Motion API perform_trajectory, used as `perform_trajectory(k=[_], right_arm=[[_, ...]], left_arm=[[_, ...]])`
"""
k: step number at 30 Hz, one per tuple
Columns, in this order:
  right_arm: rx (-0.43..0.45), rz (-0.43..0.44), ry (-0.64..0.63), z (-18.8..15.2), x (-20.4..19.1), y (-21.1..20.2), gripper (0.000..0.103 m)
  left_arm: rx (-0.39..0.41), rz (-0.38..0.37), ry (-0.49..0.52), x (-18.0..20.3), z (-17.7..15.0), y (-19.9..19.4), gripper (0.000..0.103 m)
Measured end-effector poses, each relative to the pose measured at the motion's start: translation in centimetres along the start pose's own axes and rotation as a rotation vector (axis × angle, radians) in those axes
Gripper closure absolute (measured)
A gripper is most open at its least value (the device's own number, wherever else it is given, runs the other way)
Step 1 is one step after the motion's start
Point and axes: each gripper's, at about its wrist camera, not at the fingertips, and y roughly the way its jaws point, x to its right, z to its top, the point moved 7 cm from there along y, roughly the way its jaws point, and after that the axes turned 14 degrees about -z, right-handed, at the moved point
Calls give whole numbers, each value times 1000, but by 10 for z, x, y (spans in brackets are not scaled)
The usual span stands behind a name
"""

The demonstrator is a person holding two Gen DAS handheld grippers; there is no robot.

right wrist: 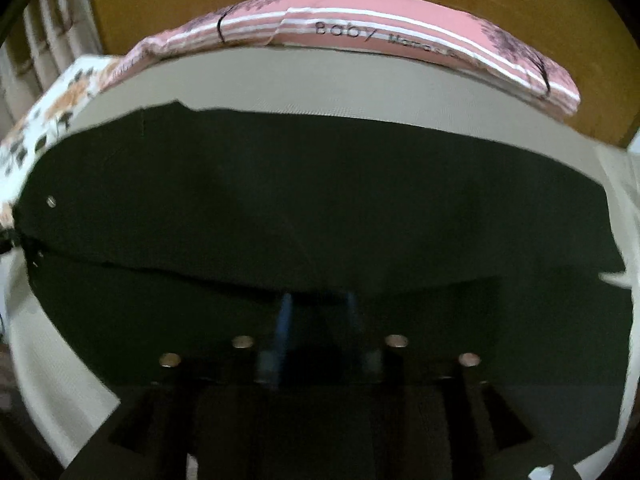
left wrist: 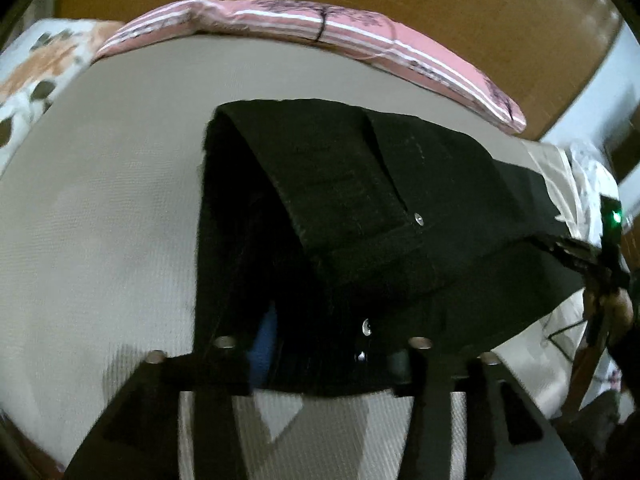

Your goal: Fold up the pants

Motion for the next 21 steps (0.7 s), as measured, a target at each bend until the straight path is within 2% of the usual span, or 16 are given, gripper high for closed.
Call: perform_trajectory(k=[2, 6, 10, 12, 16, 20, 21], right_arm=[[23, 7, 36, -2, 6, -12, 62], [22, 61, 132, -14, 18, -30, 62], [-7, 135, 288, -30, 38, -30, 62], [-26, 166, 373, -38, 49, -25, 60], [-26, 203, 509, -45, 71, -20, 60], [-42, 244, 662, -44, 98, -2, 60], [-45, 246, 692, -43, 105, 3, 60]], left_arm=[[21, -18, -46, 0, -6, -10, 43], [58, -151, -181, 10, -23, -22, 43], [74, -263, -252, 28, -28, -10, 43], [86, -292, -293, 32, -23, 1, 43], [146, -324, -406, 25, -10, 15, 43], [215, -309, -487, 12, 6, 24, 43], [224, -301, -504, 9, 8, 26, 46]])
